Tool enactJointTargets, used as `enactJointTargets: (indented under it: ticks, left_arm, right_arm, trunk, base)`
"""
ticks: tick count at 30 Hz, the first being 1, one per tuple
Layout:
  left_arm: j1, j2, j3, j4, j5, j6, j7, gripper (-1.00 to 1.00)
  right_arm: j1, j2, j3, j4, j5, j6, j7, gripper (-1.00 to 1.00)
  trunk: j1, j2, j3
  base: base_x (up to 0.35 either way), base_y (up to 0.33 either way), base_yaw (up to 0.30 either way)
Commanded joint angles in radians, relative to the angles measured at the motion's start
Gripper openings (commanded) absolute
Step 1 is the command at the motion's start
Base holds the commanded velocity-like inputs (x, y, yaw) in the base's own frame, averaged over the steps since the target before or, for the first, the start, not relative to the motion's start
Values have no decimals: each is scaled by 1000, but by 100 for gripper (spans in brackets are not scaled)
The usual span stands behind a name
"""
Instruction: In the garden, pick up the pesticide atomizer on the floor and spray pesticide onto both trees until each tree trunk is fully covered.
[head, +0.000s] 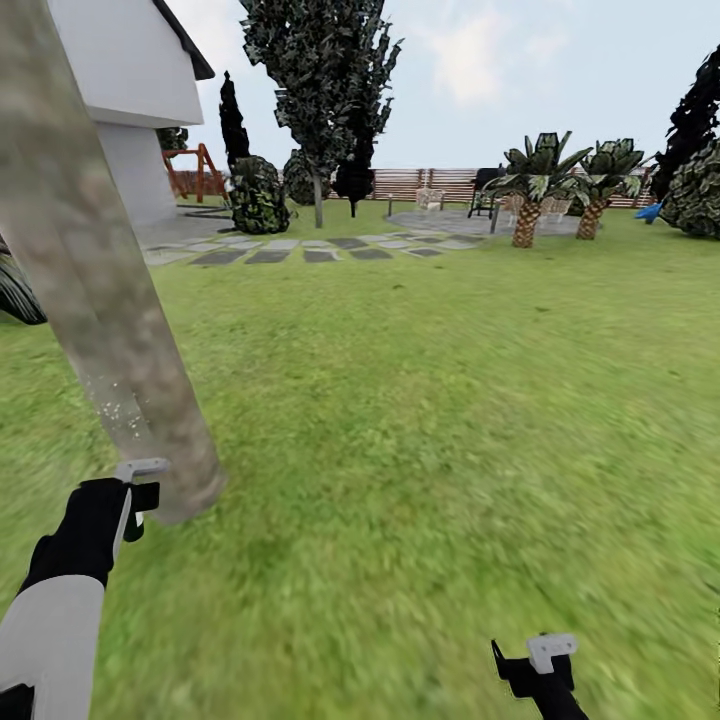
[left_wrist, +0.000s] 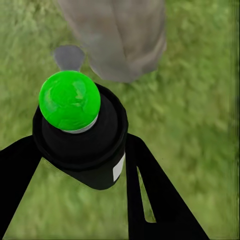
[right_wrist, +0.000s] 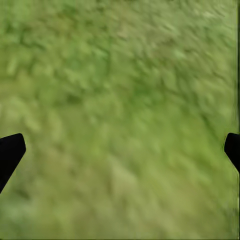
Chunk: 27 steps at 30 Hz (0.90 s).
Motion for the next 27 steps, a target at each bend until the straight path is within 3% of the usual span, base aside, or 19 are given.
enactJointTargets:
  ticks: [1,10,27]
  left_arm:
    - [-1,0,2,-2,-11,4,-10,-100]
    - [-1,-1,2,-2,-11,4,-10,-100]
    - [-1,1,4,-2,-11,3,-10,-100]
  right_arm:
    - [-1,0,-9,1,8,-3,2,100]
    - [-1,0,-9,1,8,-3,2,100]
    - [-1,1,-9,1,8,-3,2,100]
  trunk:
    - [0,0,-1]
    - [0,0,-1]
    - [0,0,-1]
  base:
    - [168,-244,2]
    - [168,-244,28]
    - [168,-244,265]
